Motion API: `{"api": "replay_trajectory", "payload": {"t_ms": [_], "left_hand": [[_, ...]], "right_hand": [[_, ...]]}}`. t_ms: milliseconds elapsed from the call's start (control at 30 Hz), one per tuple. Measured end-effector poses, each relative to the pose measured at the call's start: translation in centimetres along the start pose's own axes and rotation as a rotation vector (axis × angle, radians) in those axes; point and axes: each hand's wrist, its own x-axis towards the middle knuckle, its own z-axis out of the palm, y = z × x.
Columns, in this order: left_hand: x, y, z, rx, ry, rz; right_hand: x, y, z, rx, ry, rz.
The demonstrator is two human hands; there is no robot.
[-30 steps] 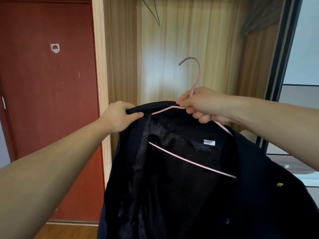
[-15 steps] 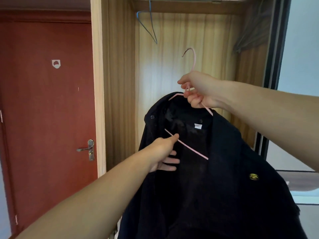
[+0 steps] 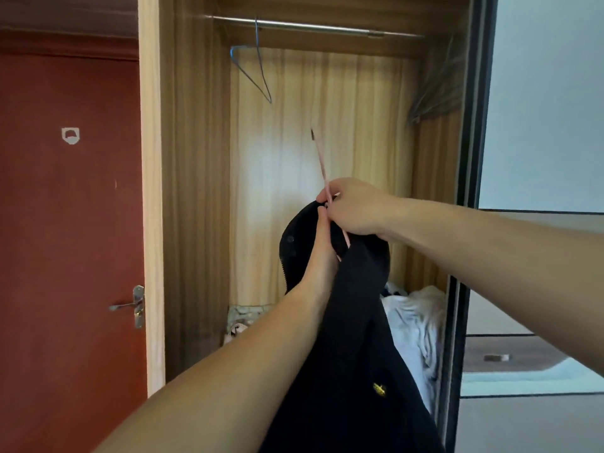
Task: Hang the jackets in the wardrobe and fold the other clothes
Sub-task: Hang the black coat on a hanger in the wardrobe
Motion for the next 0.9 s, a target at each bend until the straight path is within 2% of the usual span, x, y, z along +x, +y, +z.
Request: {"api": "replay_trajectory", "payload": {"t_ms": [67,167,300,400,533,567,633,733,900], "left_hand": [[0.0,-0.3,1.0,0.079,0.000,-0.009],[1.0,-0.8,1.1,0.133,-0.101,-0.133],[0.8,-0.5,1.8,0.168,-0.116,-0.228],[0.6,-0.3,2.5,0.233,-0.154,-0.302],[1.7,-0.6,4.5,0.216,-0.022,-0.275],[2.2,-0.7,5.0,0.218,-0.022,-0.253],[3.1,-0.7,6.2,0.232,-0.019,-0.205],[5.1,-0.1,8.1,0.271,0.007,-0.141],[7.4,0.8,10.6,0.244,-0.108,-0.083]], "right_hand": [[-0.3,0.4,-0.4,-0.005,0.023,-0.016],[-1.4,1.2,-1.4,-0.052,0.048,-0.024],[-5.2,3.5,-2.1,-0.118,0.100,-0.080],[-10.3,4.7,-2.0,-0.226,0.136,-0.002],[-12.6,6.0,-3.2,-0.029,-0.169,0.252],[-12.4,6.4,-3.6,0.013,-0.181,0.285],[-11.7,6.6,-4.7,0.070,-0.109,0.333],[-10.2,6.2,-6.3,0.165,0.066,0.295],[-7.2,5.6,-10.3,0.300,0.225,0.154]]}}
